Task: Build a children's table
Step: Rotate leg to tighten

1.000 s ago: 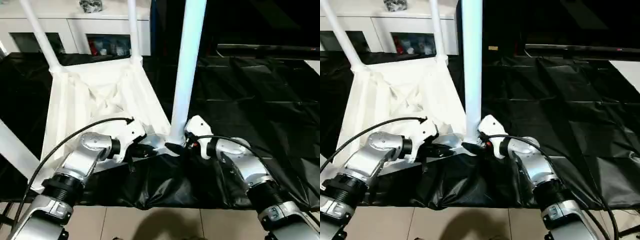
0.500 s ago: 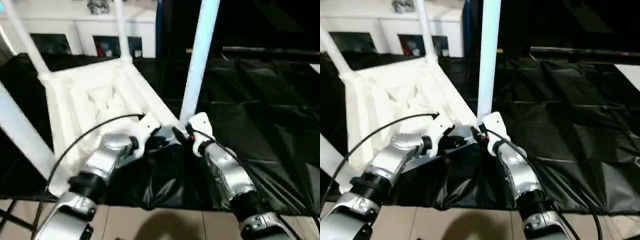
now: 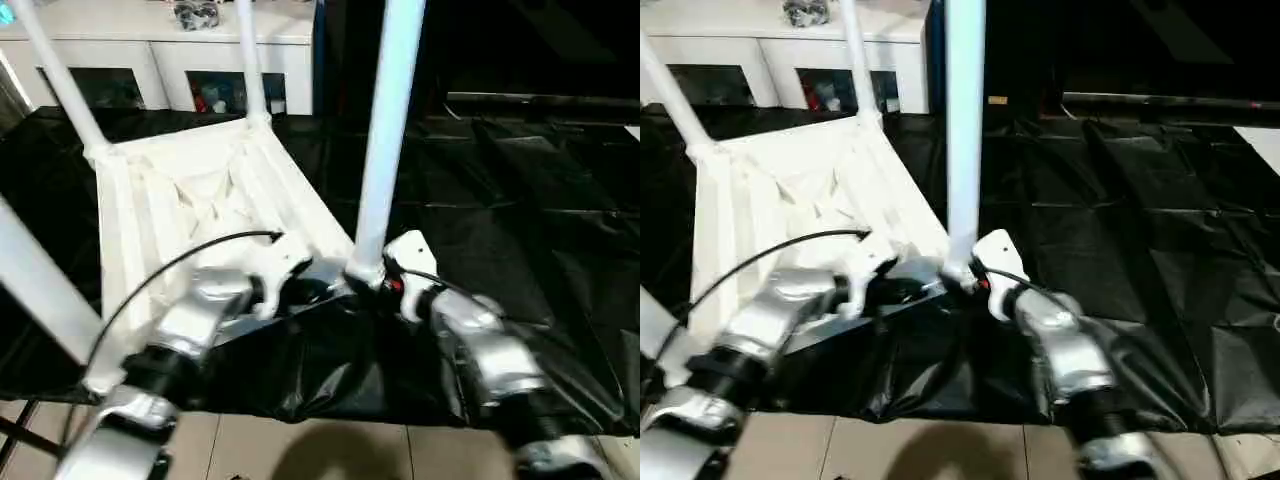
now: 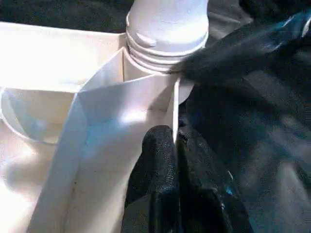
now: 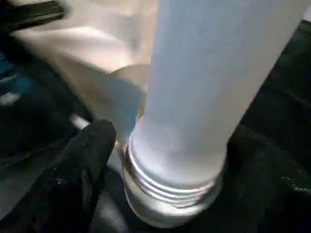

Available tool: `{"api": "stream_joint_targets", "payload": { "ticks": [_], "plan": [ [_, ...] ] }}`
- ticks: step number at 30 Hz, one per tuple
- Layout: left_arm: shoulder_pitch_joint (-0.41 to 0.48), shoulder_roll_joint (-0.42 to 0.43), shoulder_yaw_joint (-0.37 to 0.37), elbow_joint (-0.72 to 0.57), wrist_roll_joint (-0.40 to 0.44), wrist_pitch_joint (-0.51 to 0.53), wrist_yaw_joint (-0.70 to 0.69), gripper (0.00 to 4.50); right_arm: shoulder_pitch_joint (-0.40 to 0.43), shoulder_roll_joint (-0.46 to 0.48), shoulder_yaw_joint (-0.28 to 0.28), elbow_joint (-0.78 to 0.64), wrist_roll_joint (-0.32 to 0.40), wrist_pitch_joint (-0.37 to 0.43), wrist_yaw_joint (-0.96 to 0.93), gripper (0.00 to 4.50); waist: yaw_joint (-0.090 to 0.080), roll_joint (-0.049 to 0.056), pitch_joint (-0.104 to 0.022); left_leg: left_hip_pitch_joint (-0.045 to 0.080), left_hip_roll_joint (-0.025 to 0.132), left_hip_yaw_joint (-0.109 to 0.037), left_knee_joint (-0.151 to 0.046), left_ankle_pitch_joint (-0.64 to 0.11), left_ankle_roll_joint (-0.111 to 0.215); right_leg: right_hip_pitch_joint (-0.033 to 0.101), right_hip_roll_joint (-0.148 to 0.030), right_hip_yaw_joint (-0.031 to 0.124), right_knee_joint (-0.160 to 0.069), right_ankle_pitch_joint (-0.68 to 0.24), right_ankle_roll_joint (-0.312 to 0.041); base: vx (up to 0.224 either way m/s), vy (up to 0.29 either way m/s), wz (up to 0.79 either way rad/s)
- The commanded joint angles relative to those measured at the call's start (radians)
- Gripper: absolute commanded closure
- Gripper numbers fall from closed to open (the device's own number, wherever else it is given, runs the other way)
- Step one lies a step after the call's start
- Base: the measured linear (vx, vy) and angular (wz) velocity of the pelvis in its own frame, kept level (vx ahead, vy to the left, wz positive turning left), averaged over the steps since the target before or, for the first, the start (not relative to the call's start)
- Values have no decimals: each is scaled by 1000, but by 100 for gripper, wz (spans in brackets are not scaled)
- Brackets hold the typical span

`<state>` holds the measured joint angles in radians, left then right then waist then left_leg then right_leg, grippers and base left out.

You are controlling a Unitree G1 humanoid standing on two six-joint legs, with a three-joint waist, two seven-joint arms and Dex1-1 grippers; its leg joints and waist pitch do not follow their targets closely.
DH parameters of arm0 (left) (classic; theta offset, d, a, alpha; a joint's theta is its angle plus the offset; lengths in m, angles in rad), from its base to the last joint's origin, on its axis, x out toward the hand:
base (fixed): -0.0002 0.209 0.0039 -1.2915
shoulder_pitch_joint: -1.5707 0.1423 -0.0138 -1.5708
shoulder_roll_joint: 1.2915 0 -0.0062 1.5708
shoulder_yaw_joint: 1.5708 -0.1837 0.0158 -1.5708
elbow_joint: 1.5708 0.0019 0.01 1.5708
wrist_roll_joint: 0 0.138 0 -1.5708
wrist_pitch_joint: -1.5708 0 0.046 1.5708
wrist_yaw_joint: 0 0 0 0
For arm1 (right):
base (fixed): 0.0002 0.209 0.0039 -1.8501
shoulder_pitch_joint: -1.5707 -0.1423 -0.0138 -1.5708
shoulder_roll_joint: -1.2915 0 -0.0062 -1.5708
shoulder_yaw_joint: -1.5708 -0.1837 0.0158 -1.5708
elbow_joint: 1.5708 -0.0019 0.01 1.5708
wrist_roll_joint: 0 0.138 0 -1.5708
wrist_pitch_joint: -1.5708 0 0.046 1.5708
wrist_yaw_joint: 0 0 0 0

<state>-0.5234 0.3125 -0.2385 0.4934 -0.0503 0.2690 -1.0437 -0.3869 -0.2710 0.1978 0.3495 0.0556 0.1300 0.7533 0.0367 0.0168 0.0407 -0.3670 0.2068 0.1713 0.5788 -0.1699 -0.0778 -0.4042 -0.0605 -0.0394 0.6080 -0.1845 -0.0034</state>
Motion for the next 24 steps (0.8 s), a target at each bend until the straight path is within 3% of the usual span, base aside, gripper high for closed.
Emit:
{"api": "stream_joint_targets", "payload": {
  "ticks": [1, 3, 7, 8, 9, 10, 12, 13, 15, 17, 24],
  "plan": [
    [25, 10, -31, -25, -35, -25, -100, 450, 8, -22, 41, -40, 25, 4, 102, 64, 1, -18, -50, 3, 14, 2, -64, -267, 38, 45, -58, 36, -87, -298, -167, 0, 0, 0],
    [38, 55, -56, -40, -32, -49, -182, 450, 14, -72, 57, -51, 38, 6, 202, 64, 5, -13, -49, 8, 16, 0, -65, -279, 37, 42, -59, 36, -88, -317, -169, 0, 0, 0],
    [38, 83, -72, -38, -22, -51, -211, 450, 12, -91, 61, -56, 47, 4, 243, 64, 11, -12, -49, 10, 18, 1, -67, -284, 30, 40, -60, 38, -86, -307, -179, 0, 0, 0],
    [41, 104, -78, -45, -23, -57, -237, 450, 12, -100, 69, -60, 54, 7, 267, 64, 11, -32, -50, 7, 18, 3, -66, -278, 33, 42, -59, 37, -86, -301, -178, 0, 0, 0],
    [42, 113, -80, -49, -23, -61, -249, 450, 12, -104, 74, -64, 56, 10, 278, 64, 17, -20, -49, 8, 20, 0, -68, -268, 29, 42, -63, 37, -81, -299, -180, 0, 0, 0],
    [44, 121, -80, -55, -26, -65, -266, 450, 12, -109, 81, -66, 55, 7, 292, 64, 17, -20, -50, 9, 20, 1, -68, -263, 26, 41, -62, 38, -81, -287, -183, 0, 0, 0],
    [43, 128, -80, -58, -27, -63, -276, 450, 10, -113, 88, -67, 54, 6, 304, 64, 18, -24, -49, 9, 19, 2, -67, -256, 25, 43, -60, 38, -78, -256, -192, 0, 0, 0],
    [44, 135, -80, -62, -26, -65, -286, 450, 11, -115, 93, -70, 54, 6, 311, 64, 18, -35, -49, 8, 19, 4, -66, -250, 29, 44, -60, 38, -78, -245, -195, 0, 0, 0],
    [45, 151, -78, -71, -34, -63, -312, 450, 6, -109, 97, -63, 51, -1, 315, 64, 22, -27, -49, 9, 20, 3, -66, -242, 25, 43, -63, 38, -76, -245, -197, 0, 0, 0],
    [44, 161, -79, -71, -39, -70, -334, 450, -1, -103, 101, -60, 49, -3, 323, 64, 22, -30, -48, 10, 20, 3, -66, -240, 23, 43, -62, 38, -74, -232, -202, 0, 0, 0],
    [34, 161, -75, -49, -34, -73, -320, 450, -7, -93, 108, -52, 50, -7, 334, 126, 25, -30, -48, 11, 20, 2, -67, -240, 17, 45, -63, 38, -73, -233, -202, 0, 0, 0]
  ]
}}
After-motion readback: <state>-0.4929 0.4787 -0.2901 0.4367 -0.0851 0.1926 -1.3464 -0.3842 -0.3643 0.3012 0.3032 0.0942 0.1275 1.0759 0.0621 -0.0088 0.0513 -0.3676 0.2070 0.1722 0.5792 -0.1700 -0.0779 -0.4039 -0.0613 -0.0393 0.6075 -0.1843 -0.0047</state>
